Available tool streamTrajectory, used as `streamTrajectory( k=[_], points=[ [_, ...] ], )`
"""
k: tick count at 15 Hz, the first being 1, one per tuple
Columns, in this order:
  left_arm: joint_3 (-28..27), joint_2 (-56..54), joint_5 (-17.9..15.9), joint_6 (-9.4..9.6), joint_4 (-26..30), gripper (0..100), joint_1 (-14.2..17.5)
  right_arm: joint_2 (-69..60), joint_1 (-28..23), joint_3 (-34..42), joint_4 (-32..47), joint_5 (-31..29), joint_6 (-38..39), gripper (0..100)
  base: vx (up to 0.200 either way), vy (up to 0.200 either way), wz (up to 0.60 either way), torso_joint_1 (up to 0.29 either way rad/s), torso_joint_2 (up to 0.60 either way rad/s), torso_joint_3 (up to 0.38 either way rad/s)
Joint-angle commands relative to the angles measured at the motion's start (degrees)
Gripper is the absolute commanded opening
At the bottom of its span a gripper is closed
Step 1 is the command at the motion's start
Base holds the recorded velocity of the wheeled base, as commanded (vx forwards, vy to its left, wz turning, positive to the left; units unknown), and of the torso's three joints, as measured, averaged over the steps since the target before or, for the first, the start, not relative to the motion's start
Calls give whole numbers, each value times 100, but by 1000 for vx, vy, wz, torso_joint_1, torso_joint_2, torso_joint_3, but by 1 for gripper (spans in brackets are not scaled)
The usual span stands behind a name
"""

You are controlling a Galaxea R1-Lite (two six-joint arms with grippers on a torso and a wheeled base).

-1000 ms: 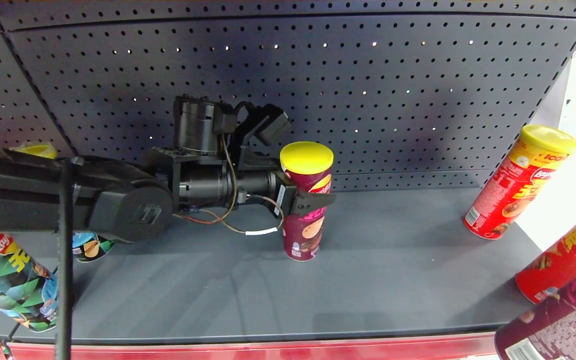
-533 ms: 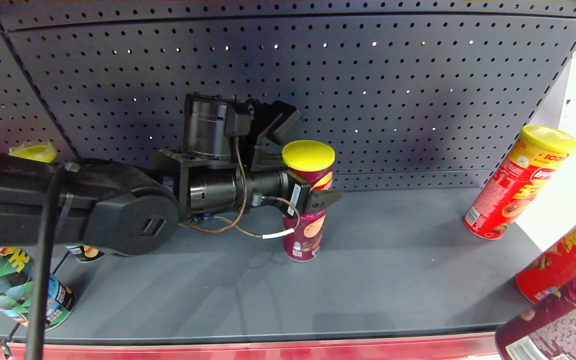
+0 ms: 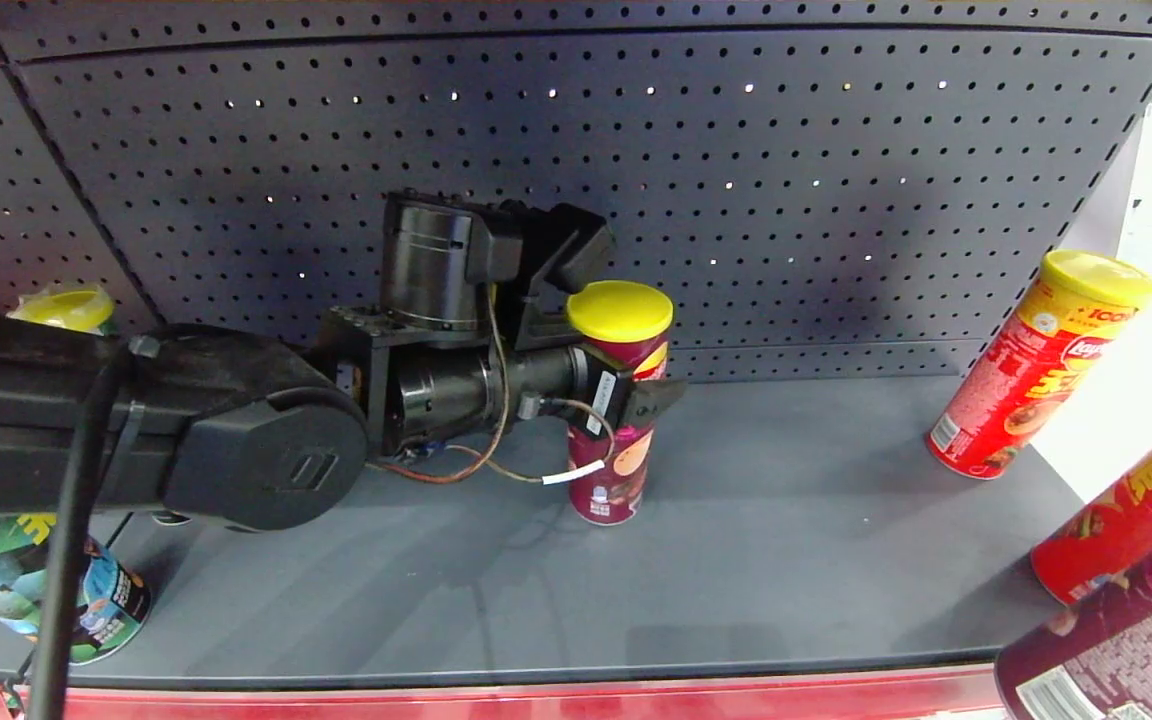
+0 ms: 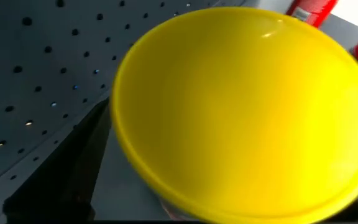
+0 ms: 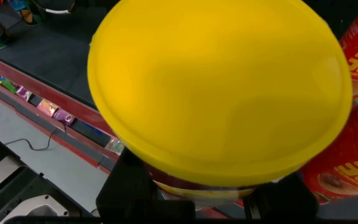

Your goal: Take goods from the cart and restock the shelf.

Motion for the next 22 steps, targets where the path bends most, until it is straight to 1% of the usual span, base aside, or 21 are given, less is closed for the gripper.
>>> streamTrajectory(
  k=[1,6,7,9,10,12,13,14,17,19,20,22],
  points=[
    [6,-12,34,6,-1,100,-15,-5,5,-1,-1,0,-1,0,0,0,0,0,0,0],
    [-3,129,17,24,-89,100,-111,-32,5,-1,-1,0,-1,0,0,0,0,0,0,0],
    [32,137,-54,15,-89,0,-138,-32,5,-1,-1,0,-1,0,0,0,0,0,0,0],
    [146,129,-229,15,-89,0,-173,-40,5,-1,-1,0,-1,0,0,0,0,0,0,0],
    [269,76,-344,15,-89,0,-155,-40,5,-9,-1,0,-1,0,0,0,0,0,0,0],
    [586,-144,-458,6,-80,0,-103,-49,5,-27,-1,0,-1,0,0,0,0,0,0,0],
    [841,-416,-810,6,-80,0,-32,-49,5,-53,-1,0,-1,0,0,0,0,0,0,0],
    [1016,-689,-1152,41,-72,0,117,-40,5,-89,-1,0,7,0,0,0,0,0,0,0],
    [1289,-1366,-1987,59,-10,0,486,12,13,-176,-1,9,-1,0,0,0,0,0,0,0],
    [1509,-1594,-2304,94,16,0,583,48,22,-229,-1,27,-1,0,0,0,0,0,0,0],
    [1579,-1612,-2444,164,16,0,583,56,40,-264,-1,44,-1,0,0,0,0,0,0,0],
    [1720,-1603,-3016,463,16,0,644,56,49,-300,8,62,-1,0,0,0,0,0,0,0]
  ],
)
